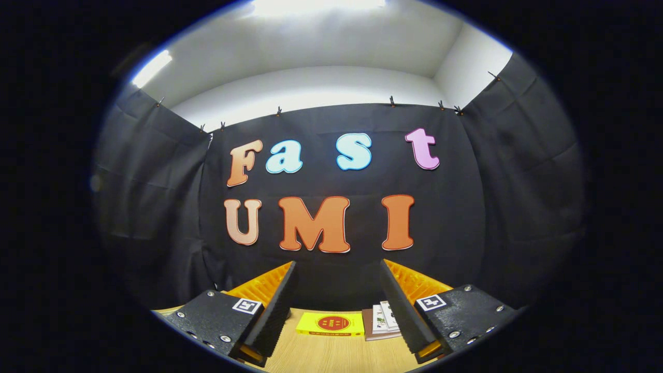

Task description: Open the storage box then place both shoes into the box .Put the left shoe in first, then the right shoe, with the right side of both shoes facing outward in a uniform manner.

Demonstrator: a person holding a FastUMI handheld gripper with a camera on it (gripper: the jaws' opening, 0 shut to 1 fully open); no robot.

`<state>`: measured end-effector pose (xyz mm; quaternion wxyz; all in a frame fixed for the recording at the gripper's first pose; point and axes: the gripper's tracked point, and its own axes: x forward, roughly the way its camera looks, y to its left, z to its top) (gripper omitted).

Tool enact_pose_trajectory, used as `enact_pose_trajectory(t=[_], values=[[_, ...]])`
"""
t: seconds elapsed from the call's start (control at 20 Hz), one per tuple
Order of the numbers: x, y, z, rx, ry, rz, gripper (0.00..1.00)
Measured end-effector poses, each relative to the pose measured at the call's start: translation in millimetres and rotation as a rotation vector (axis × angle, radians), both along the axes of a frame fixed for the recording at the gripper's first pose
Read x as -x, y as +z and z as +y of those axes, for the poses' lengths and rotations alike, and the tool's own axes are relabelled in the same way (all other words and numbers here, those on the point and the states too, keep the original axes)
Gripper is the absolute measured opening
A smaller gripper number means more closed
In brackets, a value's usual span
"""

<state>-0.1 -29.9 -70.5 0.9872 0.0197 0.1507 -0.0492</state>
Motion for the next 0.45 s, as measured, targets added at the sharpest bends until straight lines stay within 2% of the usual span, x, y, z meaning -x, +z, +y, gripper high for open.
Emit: enact_pose_trajectory(t=[0.2,0.45], values=[[-0.8,5.5,-7.1,0.053,-0.015,-0.038,0.93],[0.6,4.3,-8.3,0.047,-0.022,-0.039,0.93]])
